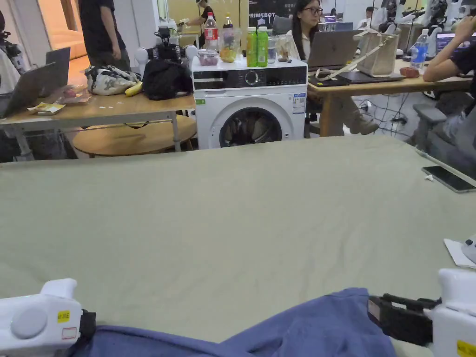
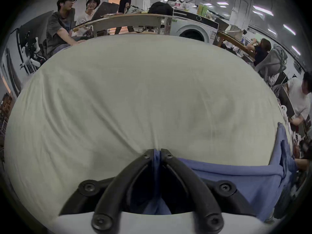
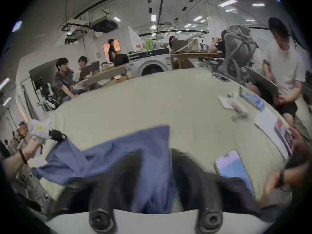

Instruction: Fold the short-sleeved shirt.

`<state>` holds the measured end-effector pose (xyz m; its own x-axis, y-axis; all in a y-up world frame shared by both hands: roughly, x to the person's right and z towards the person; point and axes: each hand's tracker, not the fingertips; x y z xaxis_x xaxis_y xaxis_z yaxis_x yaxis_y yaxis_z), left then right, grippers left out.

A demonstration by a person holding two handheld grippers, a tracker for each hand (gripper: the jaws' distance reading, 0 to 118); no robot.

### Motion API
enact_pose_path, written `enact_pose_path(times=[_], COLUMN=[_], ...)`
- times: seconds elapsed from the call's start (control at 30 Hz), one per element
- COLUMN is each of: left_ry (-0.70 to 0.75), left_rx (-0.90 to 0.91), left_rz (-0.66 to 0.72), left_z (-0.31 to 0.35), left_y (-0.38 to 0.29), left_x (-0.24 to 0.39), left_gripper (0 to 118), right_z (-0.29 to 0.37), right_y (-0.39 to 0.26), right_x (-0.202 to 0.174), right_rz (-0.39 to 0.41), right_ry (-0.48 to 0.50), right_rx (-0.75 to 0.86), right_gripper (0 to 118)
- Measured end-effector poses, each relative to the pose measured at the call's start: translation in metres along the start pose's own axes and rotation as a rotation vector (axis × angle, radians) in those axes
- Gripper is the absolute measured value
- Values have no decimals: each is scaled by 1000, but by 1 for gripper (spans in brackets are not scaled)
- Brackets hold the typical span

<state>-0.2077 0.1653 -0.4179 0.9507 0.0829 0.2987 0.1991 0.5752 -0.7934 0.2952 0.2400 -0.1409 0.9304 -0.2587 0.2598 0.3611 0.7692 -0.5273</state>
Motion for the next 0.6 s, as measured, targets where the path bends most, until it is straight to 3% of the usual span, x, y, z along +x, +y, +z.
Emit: enact_pose_path(times=[0.03,0.2,0.23,0.27,0.33,0.37,0.4,0.43,0.47,0.5,0.6], left_ry=[2,-7,-12,-18,-26,-27,-31,-33,-37,-59,-137], left_rx=[1,11,12,11,14,15,15,17,18,38,258], left_rz=[-4,10,16,22,30,30,34,37,44,76,83], left_z=[1,2,2,3,2,2,3,4,7,14,73], left_y=[0,-3,-2,-3,-3,-3,-4,-4,-3,-3,-17], left_x=[0,-5,-6,-7,-8,-8,-9,-10,-11,-12,-21], left_gripper=[1,1,1,1,1,1,1,1,1,1,0], right_z=[-19,-107,-116,-124,-137,-135,-131,-128,-124,-114,-76], right_y=[13,39,35,31,18,14,16,18,18,20,31], right_x=[5,18,17,14,4,-5,-9,-10,-11,-15,-24], right_rz=[-8,-34,-42,-38,8,74,120,123,105,122,185], right_ry=[-20,-74,-91,-82,-87,-147,-138,-127,-101,-142,-100], right_rx=[-35,-271,-299,-324,-389,-355,-316,-306,-289,-223,-121], right_gripper=[86,85,80,67,29,27,21,2,2,2,2])
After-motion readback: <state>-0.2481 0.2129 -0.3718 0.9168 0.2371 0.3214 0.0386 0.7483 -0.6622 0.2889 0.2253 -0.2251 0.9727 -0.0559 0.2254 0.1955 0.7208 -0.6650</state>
